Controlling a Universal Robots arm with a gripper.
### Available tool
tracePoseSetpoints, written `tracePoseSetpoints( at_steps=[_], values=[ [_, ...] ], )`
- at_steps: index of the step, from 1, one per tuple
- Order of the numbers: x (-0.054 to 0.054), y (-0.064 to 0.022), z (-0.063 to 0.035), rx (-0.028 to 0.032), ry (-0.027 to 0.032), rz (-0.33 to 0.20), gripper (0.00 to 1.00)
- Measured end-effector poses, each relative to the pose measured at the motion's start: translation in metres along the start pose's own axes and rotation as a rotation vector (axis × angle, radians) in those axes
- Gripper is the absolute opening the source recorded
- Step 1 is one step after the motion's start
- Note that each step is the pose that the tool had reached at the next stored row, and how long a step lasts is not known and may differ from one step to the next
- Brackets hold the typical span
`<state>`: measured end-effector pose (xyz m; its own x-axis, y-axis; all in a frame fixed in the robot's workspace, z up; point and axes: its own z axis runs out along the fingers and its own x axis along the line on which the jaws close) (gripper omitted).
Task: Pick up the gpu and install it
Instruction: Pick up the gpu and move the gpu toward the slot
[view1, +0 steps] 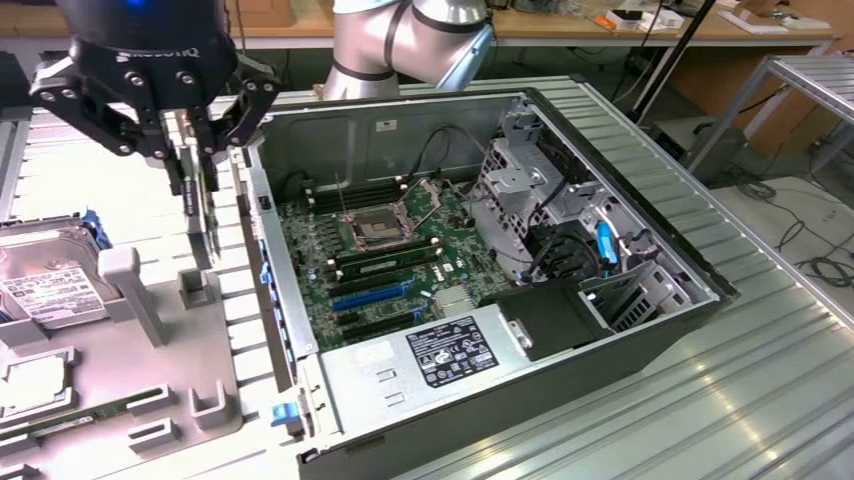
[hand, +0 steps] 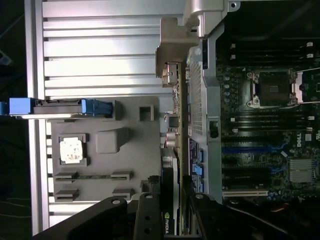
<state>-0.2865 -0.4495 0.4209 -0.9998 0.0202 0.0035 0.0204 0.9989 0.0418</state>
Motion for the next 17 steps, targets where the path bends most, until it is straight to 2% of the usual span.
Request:
tracePoseSetpoints(
  at_steps=[6,9,13,17],
  values=[
    [-0.022,0.0006,0.0000,0.0000,0.0000,0.000,0.27],
    [-0.037,0.0010,0.0000,0.0001,0.0001,0.000,0.27],
    [-0.064,0.0017,0.0001,0.0001,0.0001,0.000,0.27],
    [-0.079,0.0021,0.0001,0.0000,0.0000,0.000,0.27]
  ],
)
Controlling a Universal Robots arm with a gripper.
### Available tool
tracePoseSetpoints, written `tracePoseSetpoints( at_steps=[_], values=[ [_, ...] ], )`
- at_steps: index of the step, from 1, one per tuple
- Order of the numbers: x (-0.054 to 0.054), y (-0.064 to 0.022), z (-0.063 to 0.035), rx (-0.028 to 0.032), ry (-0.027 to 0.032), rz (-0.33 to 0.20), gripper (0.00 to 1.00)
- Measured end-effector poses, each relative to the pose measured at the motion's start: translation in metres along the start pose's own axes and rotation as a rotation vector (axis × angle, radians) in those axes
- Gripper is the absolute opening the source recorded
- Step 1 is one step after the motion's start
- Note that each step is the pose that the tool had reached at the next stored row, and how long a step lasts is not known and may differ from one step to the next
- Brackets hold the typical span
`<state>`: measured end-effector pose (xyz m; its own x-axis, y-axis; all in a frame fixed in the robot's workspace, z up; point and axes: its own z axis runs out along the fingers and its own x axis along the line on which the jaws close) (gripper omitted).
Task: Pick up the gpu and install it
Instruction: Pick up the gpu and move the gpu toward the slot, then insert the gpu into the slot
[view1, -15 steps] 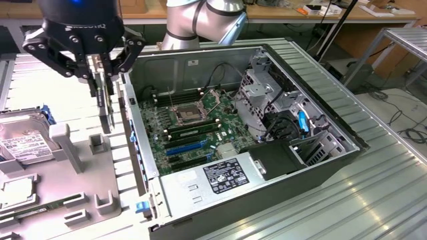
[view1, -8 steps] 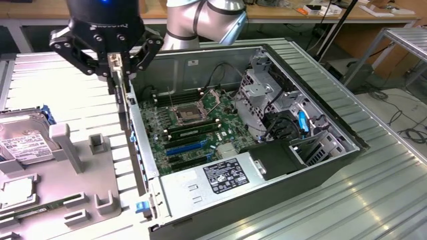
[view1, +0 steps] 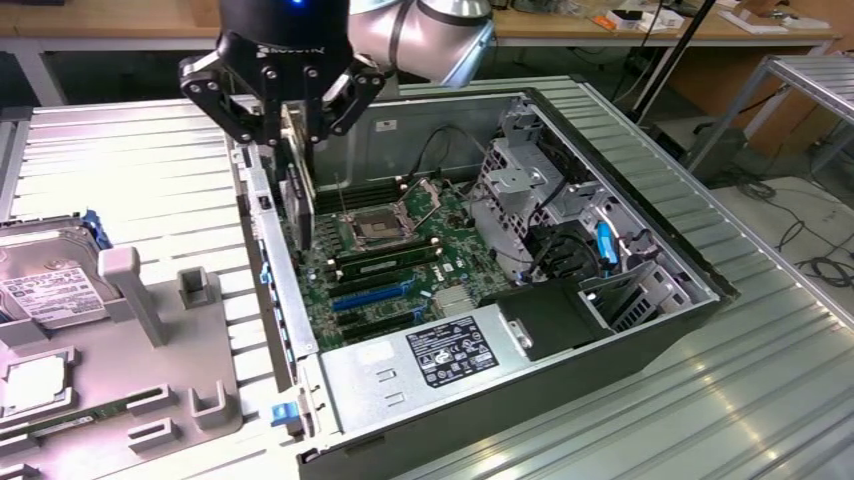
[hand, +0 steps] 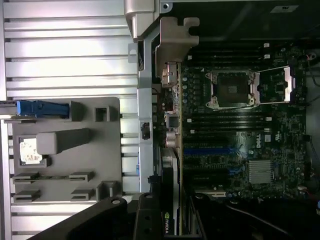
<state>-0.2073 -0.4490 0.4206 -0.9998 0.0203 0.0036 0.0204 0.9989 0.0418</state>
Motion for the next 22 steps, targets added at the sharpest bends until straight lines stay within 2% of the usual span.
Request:
tracePoseSetpoints(
  at_steps=[4,7,13,17,22],
  values=[
    [-0.029,0.0007,0.0001,0.0000,0.0000,0.000,0.27],
    [-0.044,0.0011,0.0002,0.0000,0.0000,0.000,0.27],
    [-0.065,0.0016,0.0004,0.0000,0.0000,0.000,0.27],
    [-0.089,0.0021,0.0005,0.0001,0.0000,0.000,0.27],
    [-0.092,0.0021,0.0005,0.0000,0.0000,0.000,0.27]
  ],
)
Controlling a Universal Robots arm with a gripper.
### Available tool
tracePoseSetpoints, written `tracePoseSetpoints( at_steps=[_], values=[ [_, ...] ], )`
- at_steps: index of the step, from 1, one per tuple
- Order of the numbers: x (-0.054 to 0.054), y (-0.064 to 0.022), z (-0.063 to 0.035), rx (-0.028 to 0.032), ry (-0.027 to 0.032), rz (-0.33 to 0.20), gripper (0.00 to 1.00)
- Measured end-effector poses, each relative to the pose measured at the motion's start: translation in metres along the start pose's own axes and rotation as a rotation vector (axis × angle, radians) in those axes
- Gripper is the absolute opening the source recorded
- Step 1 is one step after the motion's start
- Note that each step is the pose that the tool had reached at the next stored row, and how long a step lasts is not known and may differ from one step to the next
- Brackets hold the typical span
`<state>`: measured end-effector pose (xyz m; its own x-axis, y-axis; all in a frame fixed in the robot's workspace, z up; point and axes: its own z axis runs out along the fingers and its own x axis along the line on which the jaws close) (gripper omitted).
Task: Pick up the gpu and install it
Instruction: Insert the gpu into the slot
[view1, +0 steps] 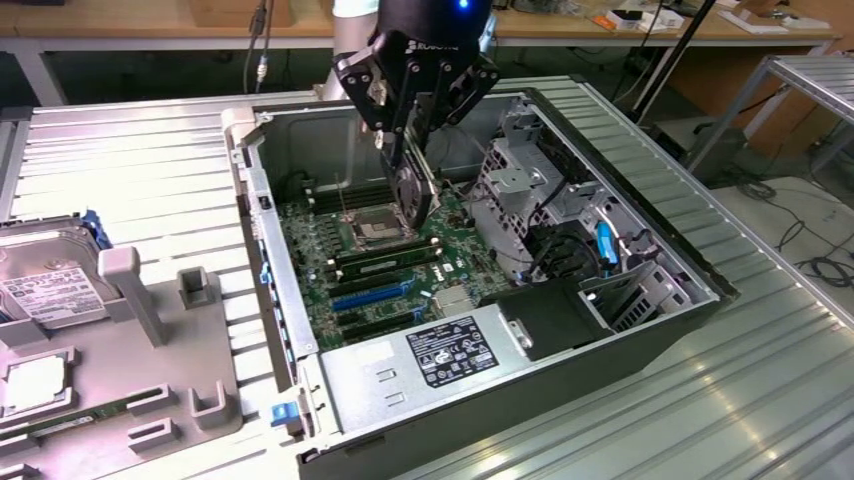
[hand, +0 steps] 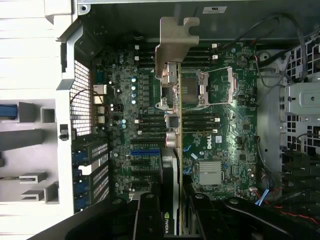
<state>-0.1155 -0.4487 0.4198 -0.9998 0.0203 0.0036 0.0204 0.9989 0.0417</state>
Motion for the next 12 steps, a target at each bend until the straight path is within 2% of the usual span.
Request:
tracePoseSetpoints(
  at_steps=[12],
  values=[
    [0.0000,0.0000,0.0003,0.0001,0.0002,-0.004,0.27]
  ],
)
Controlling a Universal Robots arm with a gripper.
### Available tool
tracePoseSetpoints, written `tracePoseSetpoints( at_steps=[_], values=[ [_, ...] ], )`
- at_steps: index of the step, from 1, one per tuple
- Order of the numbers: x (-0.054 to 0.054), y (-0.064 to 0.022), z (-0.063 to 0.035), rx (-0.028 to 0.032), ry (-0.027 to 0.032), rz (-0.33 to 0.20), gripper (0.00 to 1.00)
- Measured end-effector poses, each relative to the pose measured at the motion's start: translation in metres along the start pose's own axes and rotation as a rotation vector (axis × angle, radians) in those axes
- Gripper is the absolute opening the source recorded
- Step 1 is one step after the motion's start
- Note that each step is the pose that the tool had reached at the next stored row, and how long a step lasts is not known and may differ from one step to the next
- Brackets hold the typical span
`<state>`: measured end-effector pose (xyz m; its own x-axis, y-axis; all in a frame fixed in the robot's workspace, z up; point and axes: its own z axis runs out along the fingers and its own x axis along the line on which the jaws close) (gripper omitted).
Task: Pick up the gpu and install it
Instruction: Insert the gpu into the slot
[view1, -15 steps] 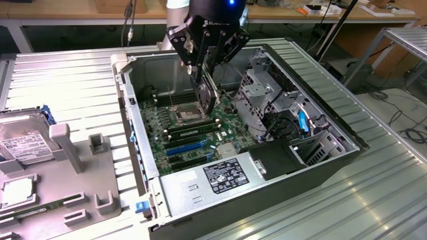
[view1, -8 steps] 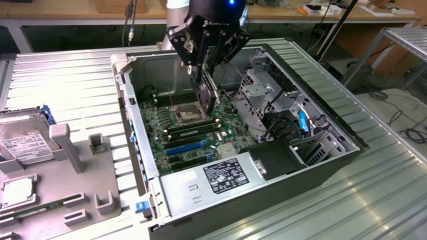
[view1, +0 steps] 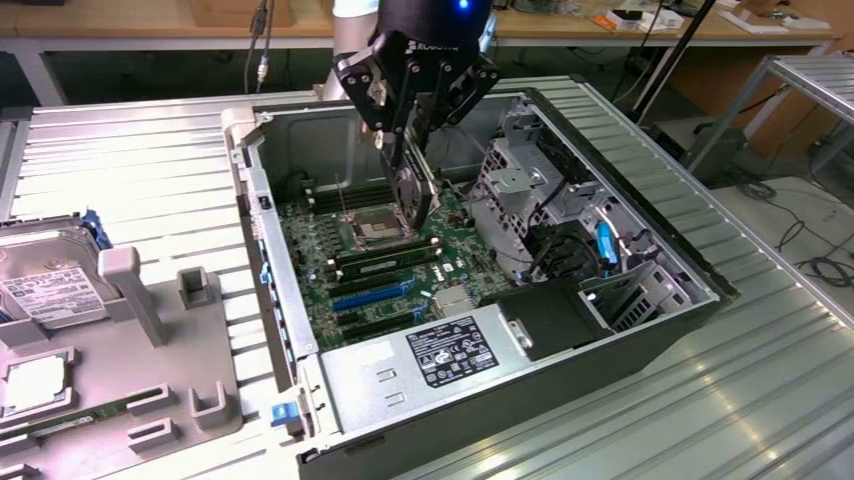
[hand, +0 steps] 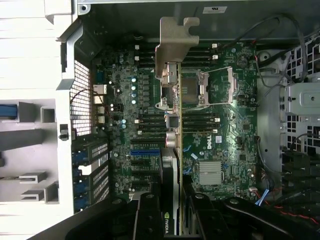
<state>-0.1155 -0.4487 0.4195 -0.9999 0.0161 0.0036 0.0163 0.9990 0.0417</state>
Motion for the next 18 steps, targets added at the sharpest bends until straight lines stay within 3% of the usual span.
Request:
tracePoseSetpoints(
  at_steps=[18],
  values=[
    [-0.0057,0.0001,0.0002,0.0001,0.0031,-0.074,0.27]
  ],
)
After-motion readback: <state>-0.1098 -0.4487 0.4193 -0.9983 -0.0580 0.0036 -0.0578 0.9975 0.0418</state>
